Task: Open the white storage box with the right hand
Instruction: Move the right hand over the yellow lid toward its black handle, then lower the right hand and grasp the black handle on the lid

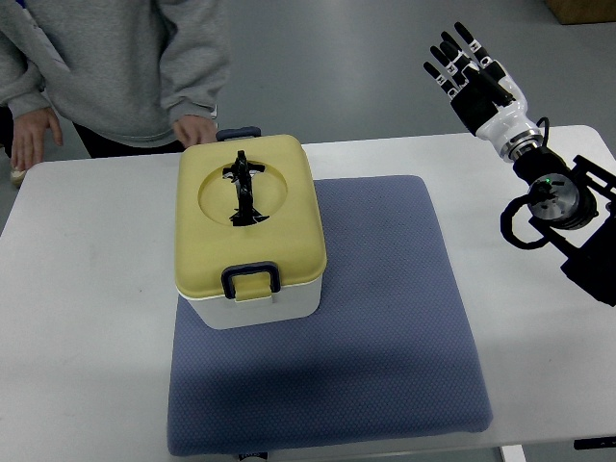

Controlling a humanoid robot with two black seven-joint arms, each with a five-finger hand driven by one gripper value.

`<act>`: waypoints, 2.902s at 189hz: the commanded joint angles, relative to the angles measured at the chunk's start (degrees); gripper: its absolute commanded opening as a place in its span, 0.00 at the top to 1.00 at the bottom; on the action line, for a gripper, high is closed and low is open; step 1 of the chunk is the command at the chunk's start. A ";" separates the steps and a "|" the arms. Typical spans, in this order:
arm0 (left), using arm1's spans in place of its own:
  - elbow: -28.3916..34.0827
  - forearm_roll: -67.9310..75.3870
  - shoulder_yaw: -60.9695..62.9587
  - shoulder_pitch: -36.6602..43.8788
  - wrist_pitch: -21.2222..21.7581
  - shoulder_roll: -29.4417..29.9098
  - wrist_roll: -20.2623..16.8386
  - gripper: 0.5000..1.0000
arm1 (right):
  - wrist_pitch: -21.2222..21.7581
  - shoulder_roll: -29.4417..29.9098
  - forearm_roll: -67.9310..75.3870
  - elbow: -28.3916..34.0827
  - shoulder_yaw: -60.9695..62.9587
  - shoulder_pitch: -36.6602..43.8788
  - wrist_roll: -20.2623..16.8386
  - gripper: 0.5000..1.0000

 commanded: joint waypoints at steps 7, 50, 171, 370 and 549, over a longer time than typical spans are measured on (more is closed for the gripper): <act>-0.13 0.09 0.18 0.00 0.00 0.00 0.00 0.00 | 0.02 -0.34 0.00 0.00 -0.21 0.33 -0.06 0.14; -0.22 0.00 0.09 0.00 0.18 0.00 0.00 0.00 | 0.37 -0.43 -0.52 0.00 -0.29 0.95 -2.87 0.14; -0.31 0.00 0.09 0.00 -0.17 0.00 0.00 0.00 | 21.13 -3.86 -90.87 10.54 -11.01 25.12 -6.30 0.14; -0.13 0.09 0.09 0.00 -0.26 0.00 0.00 0.00 | 0.55 6.16 -101.60 13.80 -19.89 24.24 -6.91 0.15; 0.04 0.00 0.09 0.00 -0.26 0.00 0.00 0.00 | -4.55 9.41 -100.28 14.76 -16.73 22.04 -6.74 1.00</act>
